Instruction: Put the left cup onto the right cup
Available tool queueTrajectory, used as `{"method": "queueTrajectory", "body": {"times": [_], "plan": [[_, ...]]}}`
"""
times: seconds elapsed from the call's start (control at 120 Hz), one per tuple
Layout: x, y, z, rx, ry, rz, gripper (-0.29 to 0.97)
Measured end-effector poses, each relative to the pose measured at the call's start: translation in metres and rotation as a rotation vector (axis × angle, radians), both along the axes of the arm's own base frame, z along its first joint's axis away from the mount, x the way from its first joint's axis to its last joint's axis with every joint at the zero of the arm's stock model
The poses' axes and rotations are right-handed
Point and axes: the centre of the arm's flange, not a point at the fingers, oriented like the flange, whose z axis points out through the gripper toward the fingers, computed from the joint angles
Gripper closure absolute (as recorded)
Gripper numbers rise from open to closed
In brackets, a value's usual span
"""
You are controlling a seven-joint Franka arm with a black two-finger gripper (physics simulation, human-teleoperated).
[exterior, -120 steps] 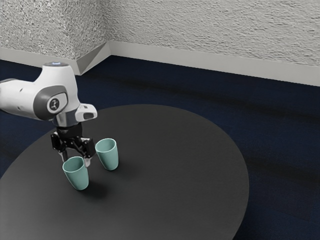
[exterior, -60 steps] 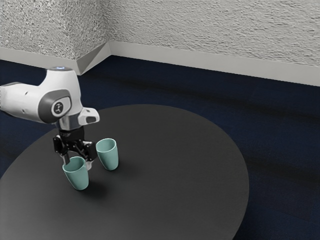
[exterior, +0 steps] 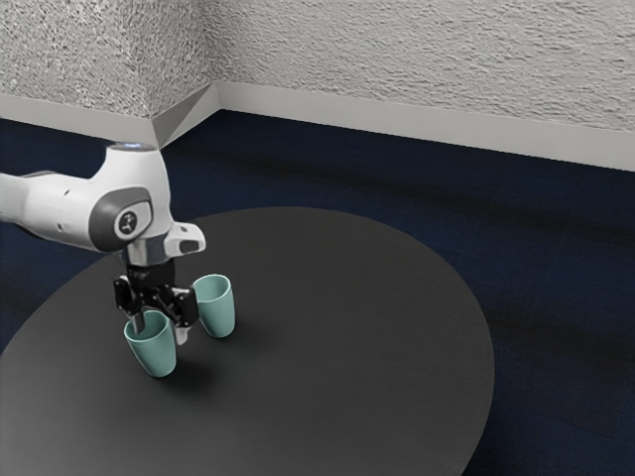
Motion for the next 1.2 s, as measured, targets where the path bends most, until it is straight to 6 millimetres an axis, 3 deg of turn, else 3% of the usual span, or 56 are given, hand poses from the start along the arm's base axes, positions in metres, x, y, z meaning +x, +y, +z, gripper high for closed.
{"method": "queueTrajectory", "body": {"times": [0.808,1.2], "plan": [[0.013,0.010,-0.026,0.010,0.026,0.015,0.11],[0.013,0.010,-0.025,0.010,0.024,0.014,0.27]]}}
